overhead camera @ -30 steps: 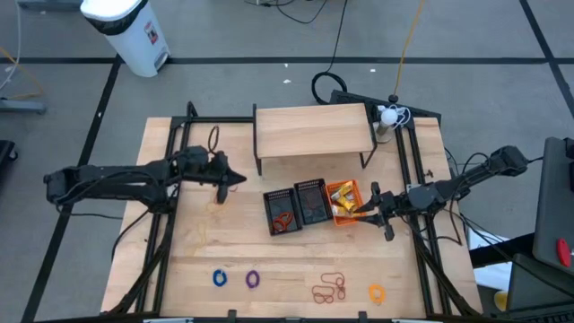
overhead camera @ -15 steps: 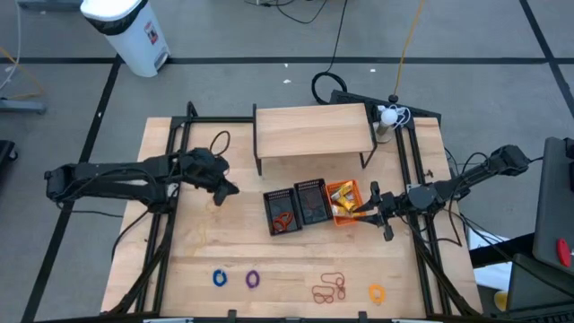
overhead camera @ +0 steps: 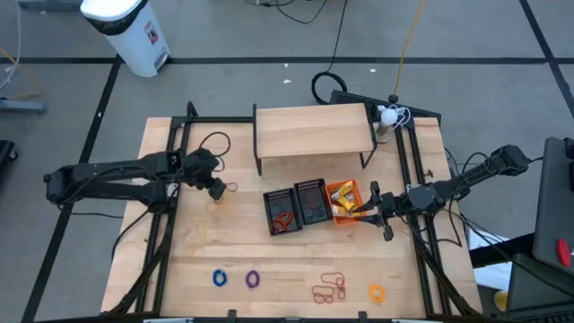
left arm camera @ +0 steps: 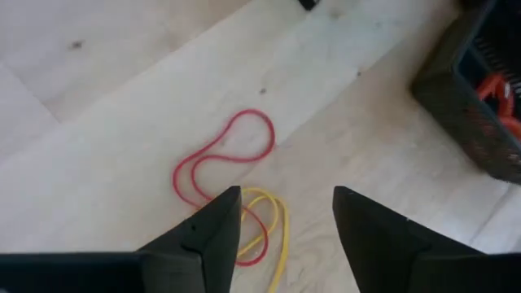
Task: Pick & Place Office Desk Supplies
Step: Put the orange rubber band into the right black bin
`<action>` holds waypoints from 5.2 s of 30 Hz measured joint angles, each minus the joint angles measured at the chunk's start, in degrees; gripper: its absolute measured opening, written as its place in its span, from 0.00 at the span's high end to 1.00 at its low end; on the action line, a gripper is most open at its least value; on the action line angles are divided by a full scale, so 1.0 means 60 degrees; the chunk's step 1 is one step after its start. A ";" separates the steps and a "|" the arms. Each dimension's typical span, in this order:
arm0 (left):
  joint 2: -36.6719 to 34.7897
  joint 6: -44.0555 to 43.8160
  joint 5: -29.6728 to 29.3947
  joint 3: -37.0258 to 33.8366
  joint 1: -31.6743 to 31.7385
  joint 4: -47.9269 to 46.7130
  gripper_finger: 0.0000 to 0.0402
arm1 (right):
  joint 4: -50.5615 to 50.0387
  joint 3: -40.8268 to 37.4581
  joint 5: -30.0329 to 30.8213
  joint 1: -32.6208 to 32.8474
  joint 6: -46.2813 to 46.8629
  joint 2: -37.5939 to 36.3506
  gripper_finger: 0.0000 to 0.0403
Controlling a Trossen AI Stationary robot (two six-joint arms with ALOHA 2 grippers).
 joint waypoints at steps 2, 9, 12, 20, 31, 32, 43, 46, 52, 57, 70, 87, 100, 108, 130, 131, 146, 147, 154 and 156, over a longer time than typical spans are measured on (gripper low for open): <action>0.0000 0.0003 -0.0056 0.0000 0.0043 0.0037 0.49 | -0.0001 0.0000 0.0000 0.0000 0.0000 0.0000 0.77; 0.0371 -0.0106 -0.0216 0.0000 0.0202 -0.0020 0.48 | 0.0002 0.0000 0.0000 0.0000 0.0000 0.0000 0.77; 0.0794 -0.0073 -0.0214 0.0000 0.0262 -0.0010 0.48 | 0.0002 0.0000 0.0000 0.0000 0.0000 -0.0004 0.77; 0.1770 -0.0058 -0.0204 0.0000 0.0401 0.0195 0.48 | 0.0002 0.0000 0.0000 0.0000 0.0062 -0.0004 0.77; 0.2484 -0.0155 -0.0375 0.0000 0.0436 0.0222 0.48 | 0.0002 0.0000 0.0000 0.0000 0.0069 -0.0004 0.77; 0.2534 -0.0171 -0.0443 0.0000 0.0440 0.0223 0.48 | 0.0002 0.0000 -0.0003 0.0000 0.0069 0.0000 0.77; 0.3139 -0.0363 -0.0695 -0.0004 0.0437 0.0228 0.48 | 0.0002 0.0000 -0.0002 -0.0002 0.0071 -0.0002 0.77; 0.3168 -0.0391 -0.0700 -0.0007 0.0437 0.0236 0.48 | 0.0002 0.0000 0.0000 -0.0001 0.0073 0.0000 0.77; 0.3268 -0.0613 -0.0886 -0.0007 0.0440 0.0237 0.48 | 0.0002 0.0000 0.0000 0.0000 0.0073 -0.0001 0.77; 0.3268 -0.0649 -0.0916 -0.0007 0.0440 0.0234 0.48 | 0.0002 0.0000 0.0000 -0.0001 0.0073 -0.0001 0.77; 0.3268 -0.0718 -0.1107 -0.0007 0.0440 0.0219 0.48 | -0.0002 0.0000 0.0000 -0.0003 0.0208 0.0000 0.77; 0.3268 -0.0646 -0.0654 -0.0007 0.0429 0.0226 0.49 | -0.0002 0.0000 -0.0001 -0.0004 0.0208 0.0000 0.77; 0.3268 -0.1187 -0.0359 -0.0007 0.0212 0.0232 0.49 | -0.0003 0.0000 0.0000 -0.0003 0.0208 -0.0004 0.77; 0.3271 -0.1581 -0.0244 -0.0007 0.0004 0.0230 0.49 | -0.0002 0.0000 0.0000 0.0000 0.0211 -0.0001 0.77; 0.4244 -0.1662 -0.0300 0.0025 -0.0141 0.0754 0.48 | -0.0006 0.0000 0.0000 -0.0002 0.0213 -0.0004 0.77; 0.4244 -0.1703 -0.0265 0.0018 -0.0106 0.0775 0.49 | -0.0007 0.0000 0.0002 -0.0002 0.0211 0.0000 0.77; 0.4258 -0.1537 0.0280 -0.0007 -0.0046 0.0766 0.97 | -0.0009 0.0000 0.0025 -0.0002 0.0211 0.0004 0.77; 0.4258 -0.1530 0.0329 -0.0007 -0.0005 0.0762 0.97 | -0.0009 0.0000 0.0027 -0.0004 0.0211 0.0004 0.77; 0.3759 -0.1079 0.1132 0.0331 0.0203 0.0786 0.99 | -0.0007 0.0000 0.0036 -0.0004 0.0211 0.0005 0.77; 0.3486 -0.0897 0.1139 0.0538 0.0227 0.0744 0.99 | -0.0008 0.0000 0.0040 -0.0003 0.0211 0.0008 0.77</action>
